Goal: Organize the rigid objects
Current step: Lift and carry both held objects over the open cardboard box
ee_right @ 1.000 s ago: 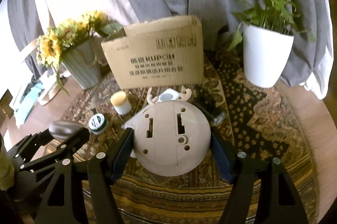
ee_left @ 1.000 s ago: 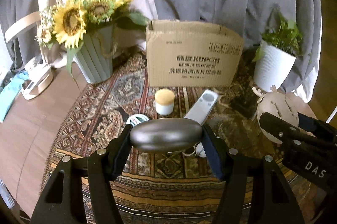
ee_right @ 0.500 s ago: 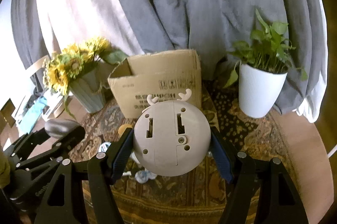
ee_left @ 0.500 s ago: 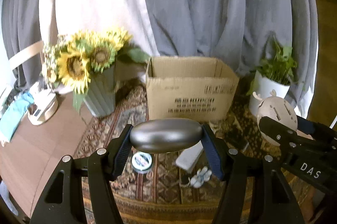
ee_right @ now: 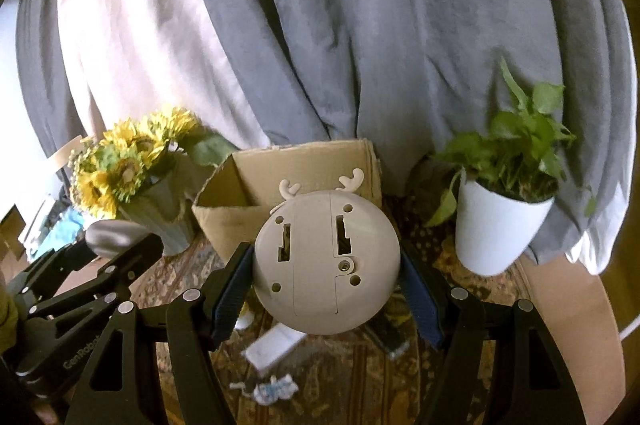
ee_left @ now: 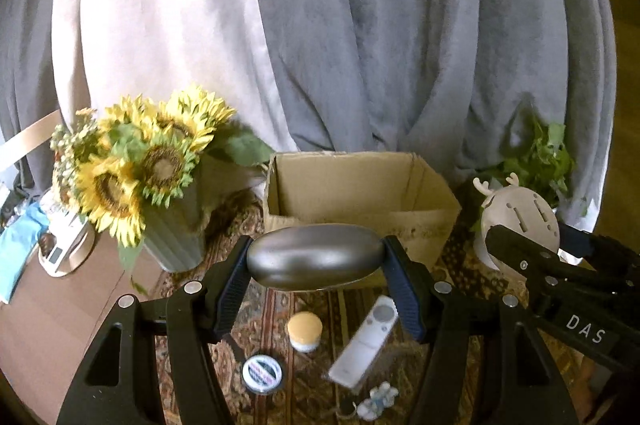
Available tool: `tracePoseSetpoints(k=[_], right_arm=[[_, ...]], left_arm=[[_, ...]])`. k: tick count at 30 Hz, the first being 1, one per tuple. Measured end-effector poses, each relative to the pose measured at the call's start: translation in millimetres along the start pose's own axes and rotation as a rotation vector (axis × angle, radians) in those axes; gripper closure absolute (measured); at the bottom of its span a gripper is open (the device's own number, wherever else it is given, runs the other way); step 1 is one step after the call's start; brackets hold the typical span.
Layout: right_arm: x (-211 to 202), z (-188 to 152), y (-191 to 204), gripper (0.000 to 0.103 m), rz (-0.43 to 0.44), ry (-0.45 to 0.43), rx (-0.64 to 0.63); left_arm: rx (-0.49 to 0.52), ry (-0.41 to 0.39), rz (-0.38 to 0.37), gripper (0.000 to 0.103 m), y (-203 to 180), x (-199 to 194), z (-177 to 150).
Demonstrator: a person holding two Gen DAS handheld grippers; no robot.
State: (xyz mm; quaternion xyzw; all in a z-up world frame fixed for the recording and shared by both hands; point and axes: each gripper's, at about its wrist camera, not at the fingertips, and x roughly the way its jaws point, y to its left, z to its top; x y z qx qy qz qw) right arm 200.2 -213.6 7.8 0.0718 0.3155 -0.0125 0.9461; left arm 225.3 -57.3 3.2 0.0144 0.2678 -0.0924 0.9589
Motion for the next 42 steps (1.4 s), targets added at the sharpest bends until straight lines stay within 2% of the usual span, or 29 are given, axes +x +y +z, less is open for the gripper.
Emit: tracePoseSetpoints(k=[13, 17, 24, 34, 42], right_arm=[[58.9, 49.4, -11.0, 0.032, 0.029, 0.027, -0.001], [76.8, 66.1, -12.3, 0.032, 0.033, 0.052, -0.008], [118.4, 90.0, -19.3, 0.032, 0.056, 0.158, -0.001], [171.0, 93.4, -26.4, 0.032, 0.054, 0.321, -0.032], [198.6, 94.3, -28.9, 0.031, 0.078, 0.434, -0.024]], left_arm=[[0.066, -0.017, 0.029, 0.039, 2.1, 51.5, 49.9], [0.082, 0.003, 0.028, 0.039, 1.4, 68.0, 64.6], [0.085, 0.128, -0.003, 0.039, -0.5, 111.4, 81.3], [0.124, 0.354, -0.014, 0.039, 1.3, 169.0, 79.5], [0.123, 0.445, -0.006, 0.039, -0.6, 189.6, 81.1]])
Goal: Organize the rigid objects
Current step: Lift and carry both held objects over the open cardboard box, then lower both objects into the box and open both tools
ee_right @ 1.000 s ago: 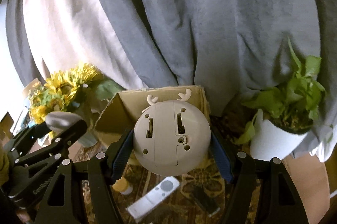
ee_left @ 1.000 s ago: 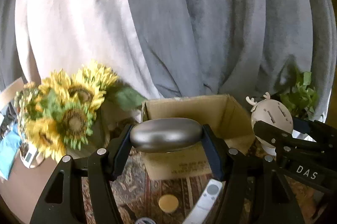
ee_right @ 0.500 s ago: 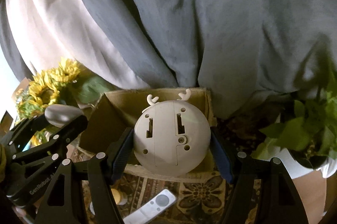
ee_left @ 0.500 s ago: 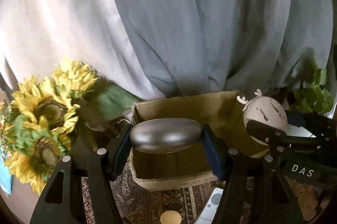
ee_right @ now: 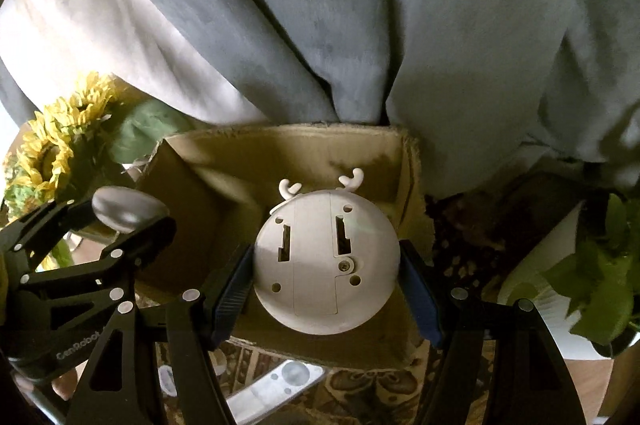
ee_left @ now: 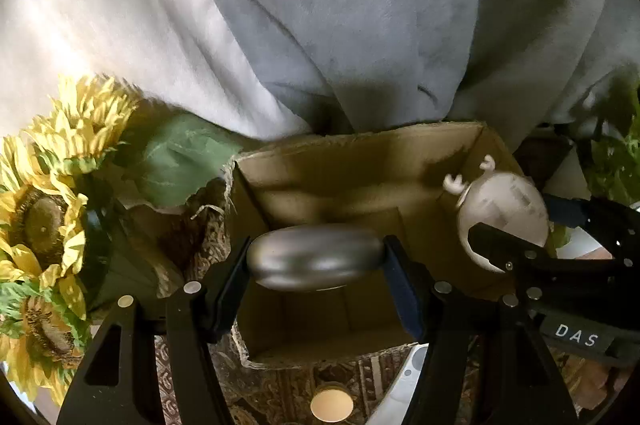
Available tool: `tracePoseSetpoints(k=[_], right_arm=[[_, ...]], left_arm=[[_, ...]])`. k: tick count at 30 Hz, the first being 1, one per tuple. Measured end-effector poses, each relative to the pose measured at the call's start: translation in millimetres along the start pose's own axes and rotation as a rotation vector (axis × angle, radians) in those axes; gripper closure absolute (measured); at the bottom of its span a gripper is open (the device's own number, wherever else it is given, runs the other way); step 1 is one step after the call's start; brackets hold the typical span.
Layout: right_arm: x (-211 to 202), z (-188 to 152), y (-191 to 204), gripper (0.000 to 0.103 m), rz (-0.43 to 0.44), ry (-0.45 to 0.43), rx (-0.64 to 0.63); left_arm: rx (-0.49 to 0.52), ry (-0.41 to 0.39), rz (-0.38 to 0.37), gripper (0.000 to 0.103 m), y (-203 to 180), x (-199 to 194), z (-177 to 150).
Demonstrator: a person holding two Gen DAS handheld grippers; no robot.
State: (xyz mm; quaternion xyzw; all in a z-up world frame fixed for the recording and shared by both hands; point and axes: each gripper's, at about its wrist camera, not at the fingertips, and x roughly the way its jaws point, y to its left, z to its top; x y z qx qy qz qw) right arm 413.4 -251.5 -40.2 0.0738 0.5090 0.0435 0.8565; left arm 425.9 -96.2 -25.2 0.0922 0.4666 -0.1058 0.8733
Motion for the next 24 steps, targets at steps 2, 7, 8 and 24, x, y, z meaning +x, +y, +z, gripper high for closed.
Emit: tracePoseSetpoints(k=[2, 7, 8, 24], right_arm=[[0.0, 1.0, -0.8, 0.03, 0.002, -0.001, 0.006], [-10.1, 2.4, 1.0, 0.03, -0.011, -0.032, 0.006], [-11.8, 3.3, 1.7, 0.03, -0.013, -0.04, 0.006], [-98.2, -29.9, 18.1, 0.026, -0.111, -0.288, 0.0]], left_arm=[[-0.007, -0.001, 0.001, 0.035, -0.7, 0.3, 0.1], [-0.023, -0.026, -0.006, 0.031, -0.4, -10.1, -3.2], [-0.022, -0.038, -0.006, 0.03, 0.1, -14.1, -4.9], [-0.028, -0.277, 0.068, 0.024, 0.1, -99.7, -53.9]])
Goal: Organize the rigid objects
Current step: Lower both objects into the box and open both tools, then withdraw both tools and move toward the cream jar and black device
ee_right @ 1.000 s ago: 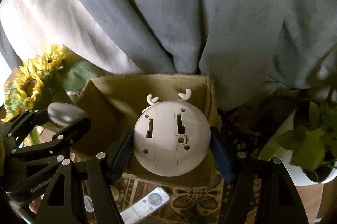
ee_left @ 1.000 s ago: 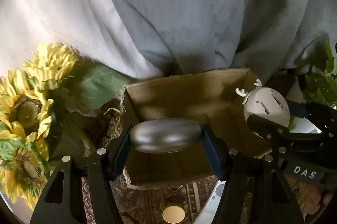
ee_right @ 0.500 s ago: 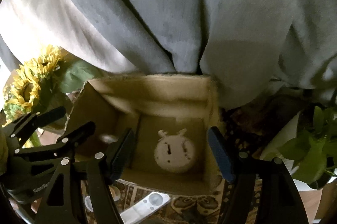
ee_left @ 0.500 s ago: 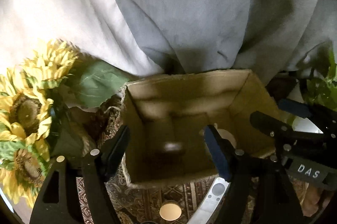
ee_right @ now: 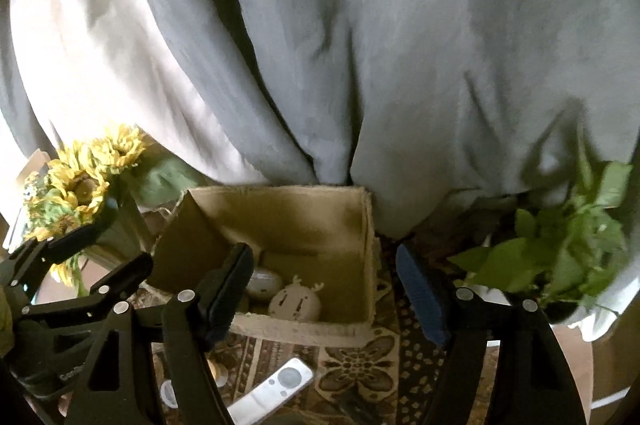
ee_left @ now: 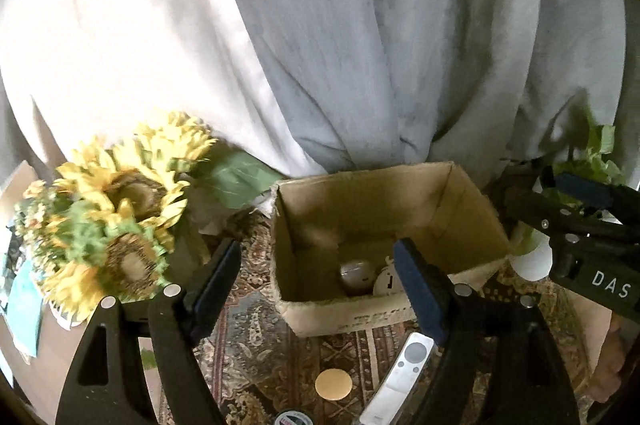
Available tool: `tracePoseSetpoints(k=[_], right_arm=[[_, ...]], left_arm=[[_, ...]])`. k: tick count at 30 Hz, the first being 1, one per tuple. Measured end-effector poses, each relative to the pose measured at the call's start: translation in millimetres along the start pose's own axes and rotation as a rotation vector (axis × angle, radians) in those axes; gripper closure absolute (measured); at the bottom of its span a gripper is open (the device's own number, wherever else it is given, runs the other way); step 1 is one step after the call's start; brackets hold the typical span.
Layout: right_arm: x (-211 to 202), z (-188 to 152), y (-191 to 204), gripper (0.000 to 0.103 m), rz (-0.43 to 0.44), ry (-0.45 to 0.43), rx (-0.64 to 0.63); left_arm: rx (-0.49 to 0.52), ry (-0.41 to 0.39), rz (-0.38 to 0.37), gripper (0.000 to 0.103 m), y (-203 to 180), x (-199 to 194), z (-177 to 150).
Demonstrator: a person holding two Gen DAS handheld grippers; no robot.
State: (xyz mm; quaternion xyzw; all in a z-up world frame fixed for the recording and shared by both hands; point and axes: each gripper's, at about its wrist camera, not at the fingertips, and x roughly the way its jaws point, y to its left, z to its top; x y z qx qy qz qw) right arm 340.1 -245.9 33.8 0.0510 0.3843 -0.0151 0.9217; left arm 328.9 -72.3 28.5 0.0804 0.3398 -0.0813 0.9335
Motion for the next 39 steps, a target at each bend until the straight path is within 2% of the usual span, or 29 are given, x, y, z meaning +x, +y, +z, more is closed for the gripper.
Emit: tracePoseSetpoints(k=[3, 15, 25, 35, 39], right_arm=[[-15.7, -6.7, 3.1, 0.023, -0.006, -0.028, -0.001], [-47.3, -42.9, 1.8, 0.022, -0.031, -0.077, -0.011], [-60.5, -89.6, -1.3, 0.021, -0.079, -0.115, -0.031], [-67.1, -133.7, -7.1, 0.02, -0.114, -0.136, -0.036], [-65.9, -148.5, -4.2, 0.02, -0.125, -0.138, -0.045]], left_arm=[[0.001, -0.028, 0.009, 0.024, -1.0, -11.9, -8.1], [-0.009, -0.121, 0.105, 0.019, -5.3, -48.5, -49.7], [0.044, -0.181, 0.177, 0.019, -16.1, -63.6, -96.5], [0.037, -0.176, 0.175, 0.019, -21.8, -64.1, -140.7], [0.039, -0.143, 0.173, 0.019, -22.3, -59.4, -154.5]])
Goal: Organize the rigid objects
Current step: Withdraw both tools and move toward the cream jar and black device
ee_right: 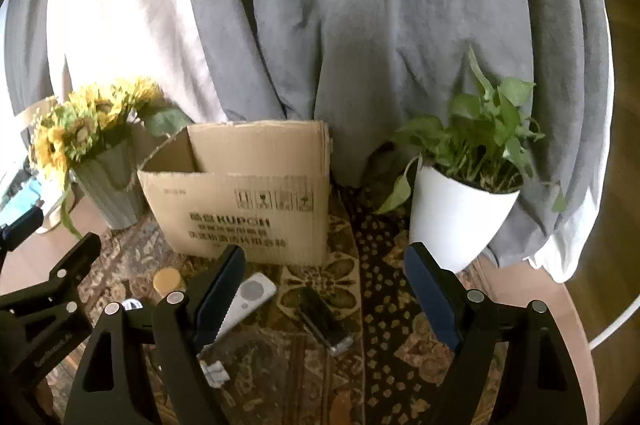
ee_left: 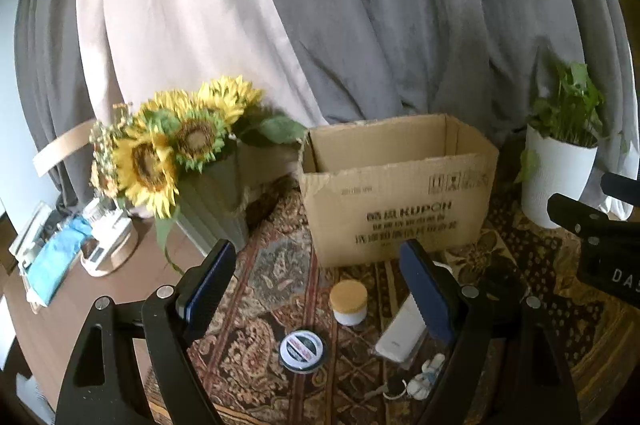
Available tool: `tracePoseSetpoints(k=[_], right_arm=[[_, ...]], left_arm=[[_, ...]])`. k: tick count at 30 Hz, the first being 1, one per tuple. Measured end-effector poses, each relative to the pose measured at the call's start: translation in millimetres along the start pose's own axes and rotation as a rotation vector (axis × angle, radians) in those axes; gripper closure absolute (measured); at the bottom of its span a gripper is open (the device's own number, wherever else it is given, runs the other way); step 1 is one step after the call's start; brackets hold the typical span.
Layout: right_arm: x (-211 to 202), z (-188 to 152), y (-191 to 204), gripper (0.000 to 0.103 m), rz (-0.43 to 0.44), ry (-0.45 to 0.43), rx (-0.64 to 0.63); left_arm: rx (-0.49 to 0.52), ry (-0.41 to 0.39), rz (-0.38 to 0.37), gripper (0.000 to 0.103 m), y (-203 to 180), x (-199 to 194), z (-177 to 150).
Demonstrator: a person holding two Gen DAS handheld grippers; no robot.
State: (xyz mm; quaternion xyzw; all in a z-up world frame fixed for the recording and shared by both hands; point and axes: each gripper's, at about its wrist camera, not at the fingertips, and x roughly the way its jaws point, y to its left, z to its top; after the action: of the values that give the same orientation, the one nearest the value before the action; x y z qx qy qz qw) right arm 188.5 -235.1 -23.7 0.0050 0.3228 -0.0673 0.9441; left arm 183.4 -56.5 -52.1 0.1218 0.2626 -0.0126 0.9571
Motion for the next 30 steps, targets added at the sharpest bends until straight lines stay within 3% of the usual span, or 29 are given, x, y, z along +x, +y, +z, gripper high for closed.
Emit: tracePoseSetpoints(k=[10, 16, 30], right_arm=[[25.7, -30.4, -4.5, 0.02, 0.003, 0.071, 0.042], [53.5, -46.8, -5.2, 0.02, -0.003, 0.144, 0.047], [107.6, -57.7, -6.1, 0.02, -0.026, 0.213, 0.012]], left_arm=[[0.05, 0.037, 0.028, 0.019, -12.0, 21.1, -24.1], [0.051, 0.102, 0.03, 0.019, -15.7, 48.7, -40.4], [0.031, 0.164, 0.028, 0.019, -20.7, 94.3, -50.2]])
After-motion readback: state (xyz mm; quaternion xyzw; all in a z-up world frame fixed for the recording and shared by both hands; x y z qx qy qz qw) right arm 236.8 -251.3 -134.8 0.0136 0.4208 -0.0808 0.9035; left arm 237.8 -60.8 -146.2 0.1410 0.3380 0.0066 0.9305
